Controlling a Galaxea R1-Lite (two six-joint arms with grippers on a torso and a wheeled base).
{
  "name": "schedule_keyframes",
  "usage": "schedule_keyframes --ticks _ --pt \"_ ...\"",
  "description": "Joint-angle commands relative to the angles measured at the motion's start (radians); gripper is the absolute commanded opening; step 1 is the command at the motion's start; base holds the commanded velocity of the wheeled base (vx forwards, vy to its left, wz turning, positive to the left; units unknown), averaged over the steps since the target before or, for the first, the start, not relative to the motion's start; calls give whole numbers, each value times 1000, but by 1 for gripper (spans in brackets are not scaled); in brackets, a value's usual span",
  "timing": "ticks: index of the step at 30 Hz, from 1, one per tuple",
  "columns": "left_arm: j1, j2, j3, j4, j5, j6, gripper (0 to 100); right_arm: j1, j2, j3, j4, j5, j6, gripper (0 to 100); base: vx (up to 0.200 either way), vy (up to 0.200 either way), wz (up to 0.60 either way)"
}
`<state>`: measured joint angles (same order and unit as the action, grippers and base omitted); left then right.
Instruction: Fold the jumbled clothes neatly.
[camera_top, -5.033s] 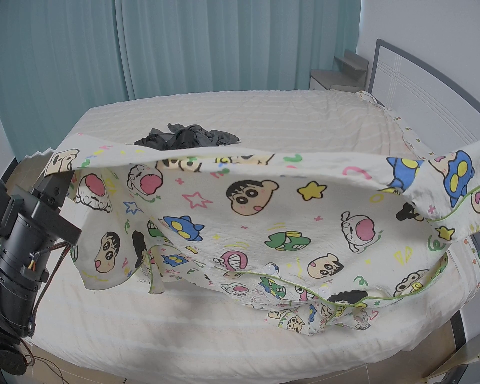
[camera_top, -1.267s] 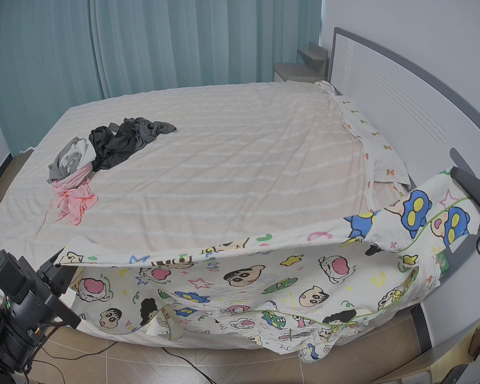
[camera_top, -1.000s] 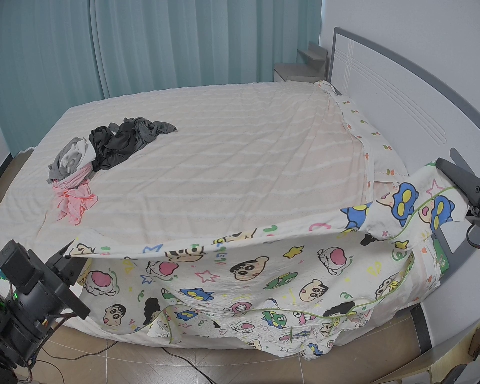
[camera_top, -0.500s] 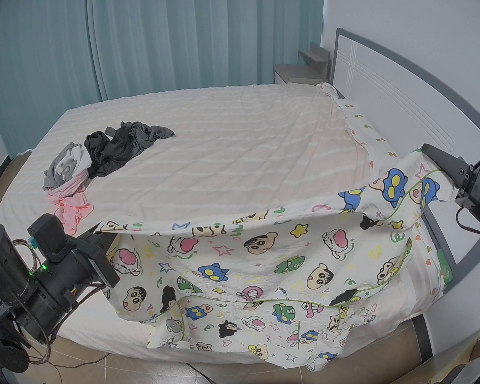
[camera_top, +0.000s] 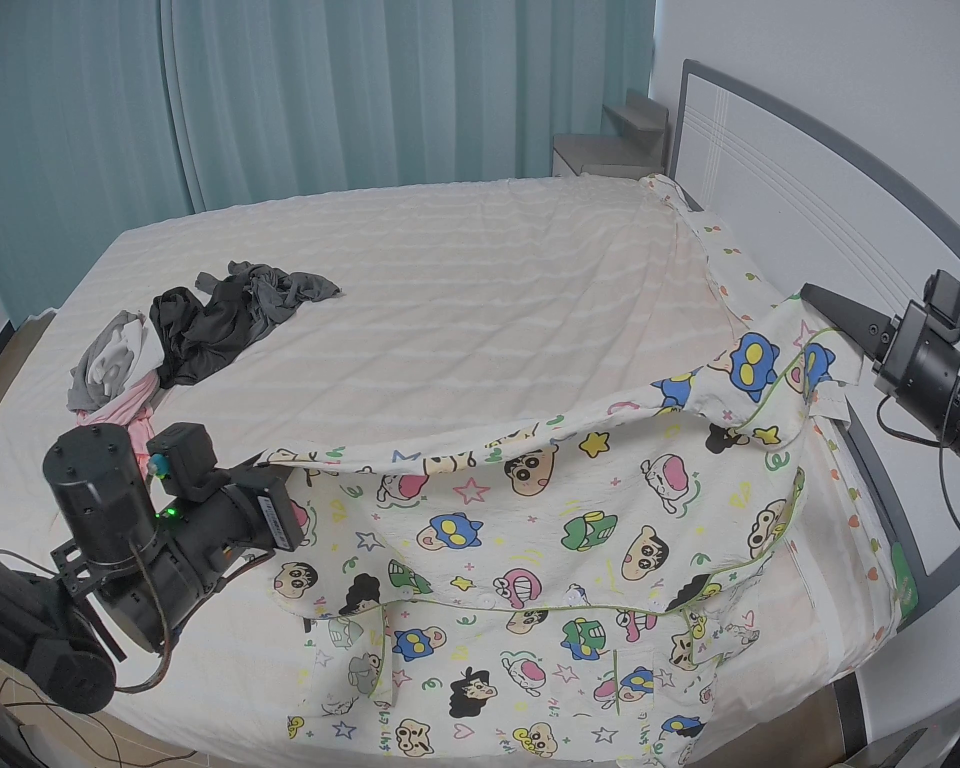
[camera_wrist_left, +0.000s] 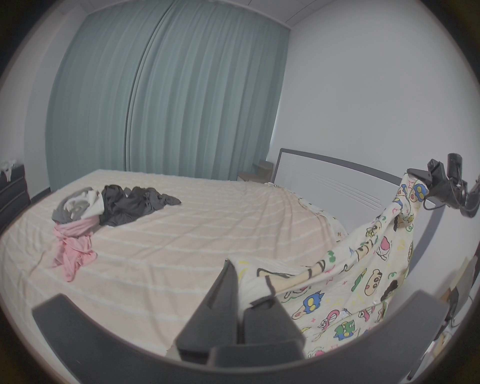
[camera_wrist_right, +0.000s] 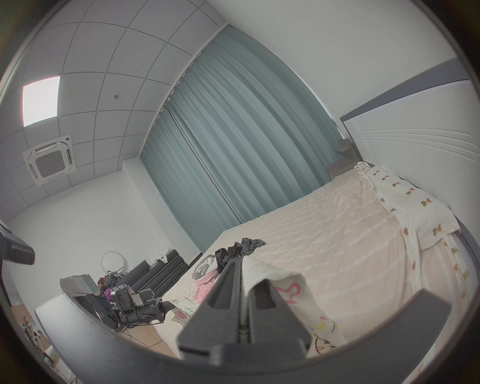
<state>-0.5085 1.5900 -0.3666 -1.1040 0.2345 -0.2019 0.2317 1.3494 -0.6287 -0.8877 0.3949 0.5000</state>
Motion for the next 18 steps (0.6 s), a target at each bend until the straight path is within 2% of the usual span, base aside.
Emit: schedule_keyframes --ticks 1,3,18 --pt "16 133 -54 0 -4 -34 0 -6 119 6 -48 -1 -6 0 200 0 0" --pt "22 159 -55 0 -4 -34 0 -6 140 6 -50 -1 -6 0 200 0 0" --pt "51 390 -86 -103 -1 -39 0 -23 370 -9 -148 -2 0 0 0 0 0"
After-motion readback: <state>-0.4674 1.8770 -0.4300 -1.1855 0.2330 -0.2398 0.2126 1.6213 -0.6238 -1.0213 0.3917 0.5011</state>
